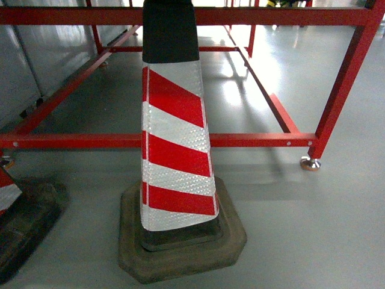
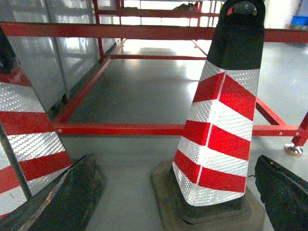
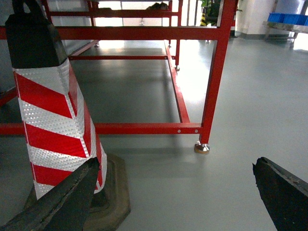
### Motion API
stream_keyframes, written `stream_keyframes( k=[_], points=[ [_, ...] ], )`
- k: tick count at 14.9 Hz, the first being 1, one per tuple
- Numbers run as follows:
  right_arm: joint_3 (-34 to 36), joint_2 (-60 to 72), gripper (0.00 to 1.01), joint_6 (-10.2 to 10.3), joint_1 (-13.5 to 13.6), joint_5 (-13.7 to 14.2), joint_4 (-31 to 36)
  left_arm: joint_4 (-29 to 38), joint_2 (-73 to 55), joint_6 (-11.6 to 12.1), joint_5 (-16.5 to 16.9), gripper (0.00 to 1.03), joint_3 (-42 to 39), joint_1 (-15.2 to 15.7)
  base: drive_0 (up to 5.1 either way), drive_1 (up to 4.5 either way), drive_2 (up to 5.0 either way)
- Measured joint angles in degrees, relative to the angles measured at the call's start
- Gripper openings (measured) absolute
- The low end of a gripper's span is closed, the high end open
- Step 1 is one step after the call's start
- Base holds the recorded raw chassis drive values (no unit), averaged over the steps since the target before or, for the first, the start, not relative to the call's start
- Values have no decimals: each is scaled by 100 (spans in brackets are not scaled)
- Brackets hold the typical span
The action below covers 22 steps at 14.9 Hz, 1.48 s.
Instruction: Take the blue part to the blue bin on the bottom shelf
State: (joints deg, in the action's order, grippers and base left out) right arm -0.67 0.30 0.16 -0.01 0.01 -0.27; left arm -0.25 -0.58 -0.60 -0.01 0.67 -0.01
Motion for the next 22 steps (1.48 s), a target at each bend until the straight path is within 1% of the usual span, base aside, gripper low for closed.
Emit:
stream_keyframes(
  k=[22],
  points=[
    [0, 0, 98, 0, 0, 0, 0, 0, 0, 0, 0, 98, 0, 0, 0, 0, 0]
  ],
)
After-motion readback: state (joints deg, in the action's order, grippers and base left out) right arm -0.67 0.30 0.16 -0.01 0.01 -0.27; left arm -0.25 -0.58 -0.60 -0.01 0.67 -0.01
